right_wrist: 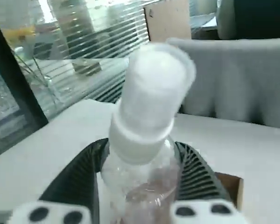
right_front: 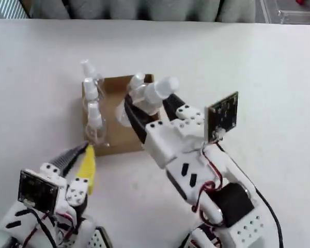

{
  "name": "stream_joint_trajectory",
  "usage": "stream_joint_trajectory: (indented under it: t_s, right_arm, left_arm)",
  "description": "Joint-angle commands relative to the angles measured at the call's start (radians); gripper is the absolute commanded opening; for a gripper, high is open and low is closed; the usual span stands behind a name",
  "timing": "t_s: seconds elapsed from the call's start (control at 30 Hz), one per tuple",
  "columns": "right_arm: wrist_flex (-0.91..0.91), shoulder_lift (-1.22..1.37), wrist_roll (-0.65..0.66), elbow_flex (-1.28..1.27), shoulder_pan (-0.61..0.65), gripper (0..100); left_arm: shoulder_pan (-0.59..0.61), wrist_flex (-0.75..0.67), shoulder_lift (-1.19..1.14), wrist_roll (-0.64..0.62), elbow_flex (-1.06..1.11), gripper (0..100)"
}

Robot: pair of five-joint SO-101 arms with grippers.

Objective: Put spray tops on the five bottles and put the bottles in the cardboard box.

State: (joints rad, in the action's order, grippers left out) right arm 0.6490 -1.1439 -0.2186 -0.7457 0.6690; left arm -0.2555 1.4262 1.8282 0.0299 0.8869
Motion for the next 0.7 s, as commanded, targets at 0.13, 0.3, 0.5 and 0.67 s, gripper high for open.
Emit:
stream_joint_trajectory:
  t_s: [0.13, 0.3, 0.5, 0.67]
  right_arm:
    - [-0.025, 0.059, 0.098, -0.101, -0.033, 1.6]
    - [-0.059, 0.093, 0.107, -0.173, -0.035, 1.6]
    - [-0.298, 0.174, 0.112, -0.282, -0.076, 1.6]
    - [-0.397, 0.272, 0.112, -0.304, -0.081, 1.6]
  left_arm:
    - [0.406, -0.008, 0.004, 0.199, -0.041, 2]
    - [0.533, -0.089, 0.004, 0.242, 0.066, 2]
    - [0.622, -0.311, 0.004, 0.241, 0.327, 2]
    - [0.638, -0.419, 0.004, 0.239, 0.5, 2]
